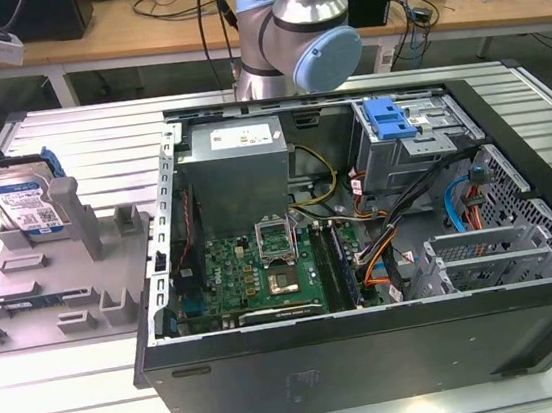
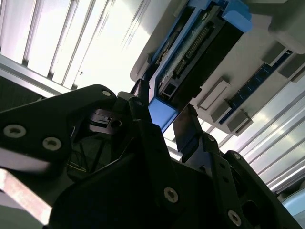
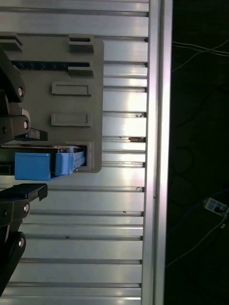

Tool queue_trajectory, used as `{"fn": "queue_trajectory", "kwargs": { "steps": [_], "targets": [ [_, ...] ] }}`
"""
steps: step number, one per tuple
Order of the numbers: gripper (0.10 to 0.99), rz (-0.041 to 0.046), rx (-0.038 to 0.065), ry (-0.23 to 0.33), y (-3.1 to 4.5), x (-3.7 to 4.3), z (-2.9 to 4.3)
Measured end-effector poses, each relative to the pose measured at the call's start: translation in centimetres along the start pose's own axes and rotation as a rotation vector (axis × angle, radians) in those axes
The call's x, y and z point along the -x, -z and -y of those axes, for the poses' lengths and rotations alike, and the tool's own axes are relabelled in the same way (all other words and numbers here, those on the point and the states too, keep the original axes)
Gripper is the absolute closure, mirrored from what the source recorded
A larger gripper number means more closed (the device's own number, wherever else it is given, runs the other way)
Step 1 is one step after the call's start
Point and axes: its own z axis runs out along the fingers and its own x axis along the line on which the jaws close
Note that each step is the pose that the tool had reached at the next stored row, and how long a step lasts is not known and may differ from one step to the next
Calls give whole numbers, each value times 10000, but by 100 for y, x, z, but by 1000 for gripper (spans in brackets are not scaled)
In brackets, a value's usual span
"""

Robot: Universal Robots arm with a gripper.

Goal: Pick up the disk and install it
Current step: 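Pick up the disk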

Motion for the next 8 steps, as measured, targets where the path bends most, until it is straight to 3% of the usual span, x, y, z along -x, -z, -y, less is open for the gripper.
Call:
{"fn": "queue_trajectory", "kwargs": {
  "steps": [8],
  "targets": [
    [604, 0, 1, -1, -40, 8, -15]
  ]
}}
